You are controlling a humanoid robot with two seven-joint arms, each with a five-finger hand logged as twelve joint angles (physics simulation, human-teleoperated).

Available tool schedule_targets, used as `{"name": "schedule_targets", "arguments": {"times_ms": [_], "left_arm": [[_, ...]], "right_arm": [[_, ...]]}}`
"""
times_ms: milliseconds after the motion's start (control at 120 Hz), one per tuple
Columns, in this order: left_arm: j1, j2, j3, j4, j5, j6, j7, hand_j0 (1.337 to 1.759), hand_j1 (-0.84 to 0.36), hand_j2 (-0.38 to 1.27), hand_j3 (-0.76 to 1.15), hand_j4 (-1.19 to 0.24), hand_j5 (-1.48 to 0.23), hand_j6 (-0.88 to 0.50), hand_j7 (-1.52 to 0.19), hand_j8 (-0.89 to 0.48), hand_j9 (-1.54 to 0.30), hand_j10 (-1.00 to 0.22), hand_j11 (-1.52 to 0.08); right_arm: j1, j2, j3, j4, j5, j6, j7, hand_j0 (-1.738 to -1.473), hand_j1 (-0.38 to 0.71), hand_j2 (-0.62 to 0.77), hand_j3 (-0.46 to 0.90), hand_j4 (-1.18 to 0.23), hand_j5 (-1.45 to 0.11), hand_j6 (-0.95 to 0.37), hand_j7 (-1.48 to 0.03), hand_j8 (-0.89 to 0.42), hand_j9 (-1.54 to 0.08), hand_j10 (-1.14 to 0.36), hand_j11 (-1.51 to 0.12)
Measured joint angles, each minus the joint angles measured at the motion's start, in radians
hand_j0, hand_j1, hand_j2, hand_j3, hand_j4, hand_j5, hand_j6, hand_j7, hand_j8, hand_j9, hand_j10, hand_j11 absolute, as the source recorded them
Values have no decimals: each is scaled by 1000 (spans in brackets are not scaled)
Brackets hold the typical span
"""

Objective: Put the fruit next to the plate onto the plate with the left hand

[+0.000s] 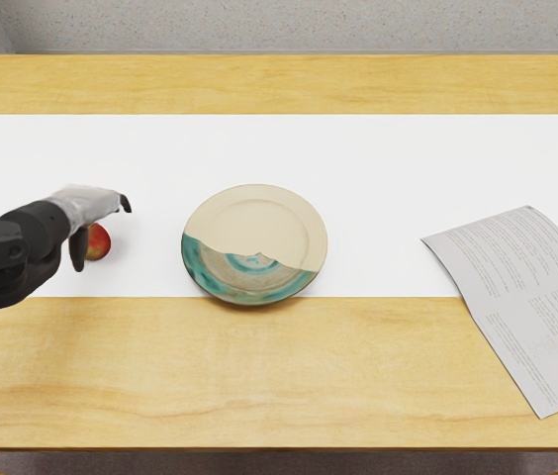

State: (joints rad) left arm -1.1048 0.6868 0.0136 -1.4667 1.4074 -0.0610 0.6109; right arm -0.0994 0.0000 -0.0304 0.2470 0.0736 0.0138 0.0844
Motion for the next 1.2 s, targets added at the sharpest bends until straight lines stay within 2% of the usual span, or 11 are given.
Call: {"name": "schedule_targets", "arguments": {"times_ms": [75,250,433,850,1083,1200], "left_arm": [[9,-35,9,15,10,3,0,1658,36,57,0,-269,-343,-270,-343,-270,-343,-268,-343],[11,-33,19,41,19,6,0,1658,31,58,0,-273,-349,-274,-349,-274,-348,-272,-348],[12,-35,21,54,22,8,0,1658,-29,68,0,-322,-413,-324,-413,-323,-413,-322,-413],[46,9,20,-20,68,59,0,1658,-99,80,0,-381,-490,-382,-490,-382,-490,-381,-489],[52,19,21,-31,71,63,0,1658,-251,101,0,-518,-664,-519,-664,-495,-667,-516,-666],[54,23,22,-31,71,60,0,1654,-261,75,0,-587,-774,-457,-776,-431,-778,-586,-777]], "right_arm": [[0,0,0,0,0,0,0,-1658,-305,-7,0,-36,-47,-36,-47,-36,-47,-36,-47],[0,0,0,0,0,0,0,-1658,-305,-7,0,-36,-47,-36,-47,-36,-47,-36,-47],[0,0,0,0,0,0,0,-1658,-305,-7,0,-36,-47,-36,-47,-36,-47,-36,-47],[0,0,0,0,0,0,0,-1658,-305,-7,0,-36,-47,-36,-47,-36,-47,-36,-47],[0,0,0,0,0,0,0,-1658,-305,-7,0,-36,-47,-36,-47,-36,-47,-36,-47],[0,0,0,0,-1,0,0,-1658,-305,-7,0,-36,-47,-36,-47,-36,-47,-36,-47]]}}
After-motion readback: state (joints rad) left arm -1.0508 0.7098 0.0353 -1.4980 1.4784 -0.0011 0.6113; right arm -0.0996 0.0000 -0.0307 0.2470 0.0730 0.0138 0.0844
